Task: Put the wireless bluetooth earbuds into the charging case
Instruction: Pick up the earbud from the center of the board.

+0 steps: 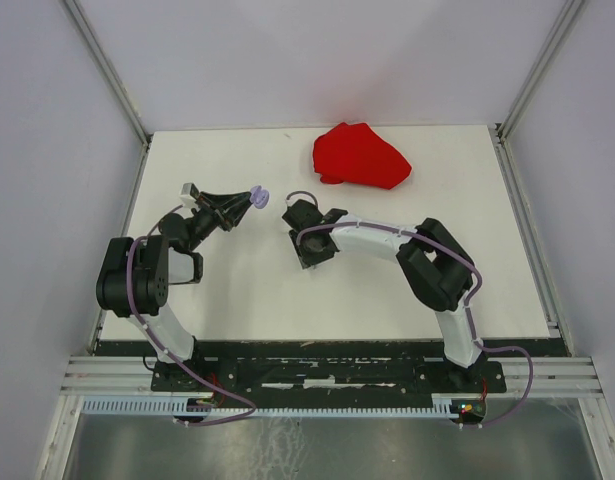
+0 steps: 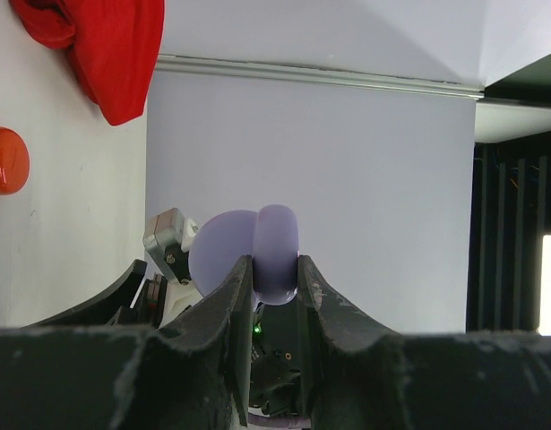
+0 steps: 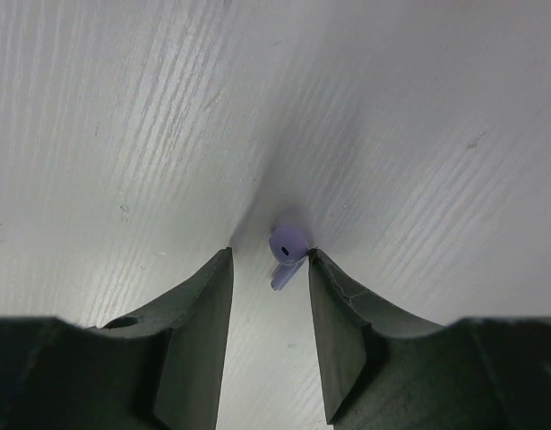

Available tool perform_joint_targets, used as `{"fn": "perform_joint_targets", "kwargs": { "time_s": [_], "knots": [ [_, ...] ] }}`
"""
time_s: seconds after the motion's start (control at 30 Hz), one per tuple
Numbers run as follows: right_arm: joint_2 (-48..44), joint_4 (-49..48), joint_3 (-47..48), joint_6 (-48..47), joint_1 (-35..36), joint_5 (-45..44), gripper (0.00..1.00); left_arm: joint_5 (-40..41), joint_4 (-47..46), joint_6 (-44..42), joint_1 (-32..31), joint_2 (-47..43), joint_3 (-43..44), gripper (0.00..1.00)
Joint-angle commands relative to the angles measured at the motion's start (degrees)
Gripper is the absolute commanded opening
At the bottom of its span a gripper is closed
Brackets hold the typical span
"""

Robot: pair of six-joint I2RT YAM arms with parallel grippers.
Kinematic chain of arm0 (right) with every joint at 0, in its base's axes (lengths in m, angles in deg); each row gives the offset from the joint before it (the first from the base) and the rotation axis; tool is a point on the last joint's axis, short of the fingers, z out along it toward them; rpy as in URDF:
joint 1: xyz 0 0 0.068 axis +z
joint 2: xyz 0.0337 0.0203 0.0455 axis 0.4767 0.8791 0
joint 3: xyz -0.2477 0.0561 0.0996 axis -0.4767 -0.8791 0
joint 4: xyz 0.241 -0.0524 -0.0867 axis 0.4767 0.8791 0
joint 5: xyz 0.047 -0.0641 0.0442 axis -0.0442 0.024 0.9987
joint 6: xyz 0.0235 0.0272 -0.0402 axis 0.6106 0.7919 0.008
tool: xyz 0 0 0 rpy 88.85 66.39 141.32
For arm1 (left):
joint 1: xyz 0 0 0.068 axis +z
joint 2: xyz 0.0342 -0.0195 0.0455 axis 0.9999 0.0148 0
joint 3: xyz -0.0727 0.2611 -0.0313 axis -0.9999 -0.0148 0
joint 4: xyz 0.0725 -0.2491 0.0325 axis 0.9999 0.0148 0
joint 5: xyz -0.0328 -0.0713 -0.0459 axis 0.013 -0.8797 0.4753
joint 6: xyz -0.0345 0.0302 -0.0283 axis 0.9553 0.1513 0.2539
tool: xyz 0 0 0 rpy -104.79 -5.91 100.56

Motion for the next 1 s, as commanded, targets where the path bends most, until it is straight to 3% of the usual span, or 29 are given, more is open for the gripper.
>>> {"fn": "perform_joint_targets", "kwargs": {
  "time_s": [0.0,0.97],
  "knots": [
    [0.6,0.1,2.4,2.1,-0.6,0.0,0.47,-1.0,-4.6,1.9,0.4,0.4,0.0,0.03],
    [1.7,0.9,2.7,2.6,-1.7,1.1,0.33,-1.2,-5.5,2.3,0.5,0.9,-0.2,0.03]
  ]
}}
